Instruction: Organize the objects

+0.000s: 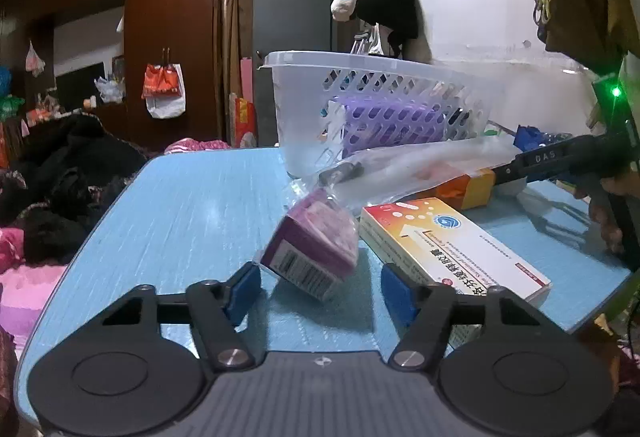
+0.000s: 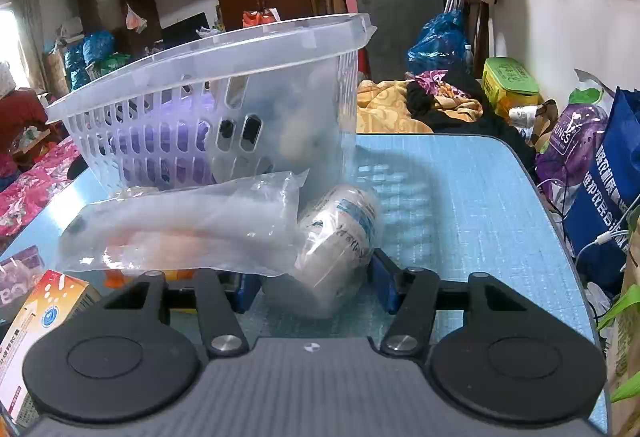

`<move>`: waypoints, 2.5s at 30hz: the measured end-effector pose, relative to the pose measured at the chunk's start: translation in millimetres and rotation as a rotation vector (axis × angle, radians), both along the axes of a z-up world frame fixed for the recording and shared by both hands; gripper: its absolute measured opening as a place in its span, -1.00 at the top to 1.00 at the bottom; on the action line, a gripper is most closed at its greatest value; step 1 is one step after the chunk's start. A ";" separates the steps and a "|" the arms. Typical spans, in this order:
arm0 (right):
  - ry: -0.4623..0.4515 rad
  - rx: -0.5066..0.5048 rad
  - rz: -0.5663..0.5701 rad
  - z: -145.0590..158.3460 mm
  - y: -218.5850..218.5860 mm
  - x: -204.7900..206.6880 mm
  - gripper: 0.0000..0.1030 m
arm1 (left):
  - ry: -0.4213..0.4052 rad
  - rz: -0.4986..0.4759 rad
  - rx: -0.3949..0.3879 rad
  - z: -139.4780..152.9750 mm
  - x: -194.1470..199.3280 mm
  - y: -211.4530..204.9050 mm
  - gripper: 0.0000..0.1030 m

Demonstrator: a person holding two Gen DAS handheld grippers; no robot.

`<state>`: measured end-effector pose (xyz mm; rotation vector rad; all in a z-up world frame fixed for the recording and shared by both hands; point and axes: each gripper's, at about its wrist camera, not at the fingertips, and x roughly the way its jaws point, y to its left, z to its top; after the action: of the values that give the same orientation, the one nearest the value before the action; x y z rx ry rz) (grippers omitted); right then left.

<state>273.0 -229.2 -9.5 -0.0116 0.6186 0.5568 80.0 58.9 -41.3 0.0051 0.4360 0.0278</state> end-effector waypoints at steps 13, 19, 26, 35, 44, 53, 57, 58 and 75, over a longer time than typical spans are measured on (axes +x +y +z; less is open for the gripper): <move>0.000 -0.002 0.003 0.0 0.6 -0.2 -0.13 | -0.044 0.013 0.053 -2.9 1.4 -2.9 -0.09; 0.001 -0.002 0.008 0.3 2.4 -0.3 -0.10 | -0.055 -0.003 0.008 -3.3 4.3 1.8 -0.29; -0.001 0.000 0.005 0.8 2.7 -0.5 -0.09 | -0.095 0.024 -0.065 -1.9 5.4 9.8 -0.01; -0.108 0.038 -0.007 12.0 -19.7 -16.6 -0.06 | -0.203 0.048 -0.049 7.4 -11.0 12.6 0.02; -0.208 0.095 -0.035 39.4 -47.4 -46.0 -0.06 | -0.269 0.031 -0.019 23.0 -16.0 1.6 0.02; -0.360 0.061 0.053 105.3 -9.7 -55.7 -0.05 | -0.372 0.009 0.007 92.9 9.3 -8.4 0.03; -0.368 0.040 0.062 130.4 18.8 -24.1 -0.05 | -0.367 0.004 0.002 139.3 52.0 -13.9 0.03; -0.355 0.041 0.074 133.9 25.8 -13.5 -0.05 | -0.346 -0.007 0.001 150.6 69.7 -15.4 0.03; -0.223 -0.130 0.152 105.0 103.3 64.4 -0.09 | 0.002 0.118 0.075 144.5 218.9 -13.9 0.01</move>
<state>337.4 -125.9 95.5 -0.2415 0.4375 0.6515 298.9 45.0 103.3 0.0532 0.4371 0.1598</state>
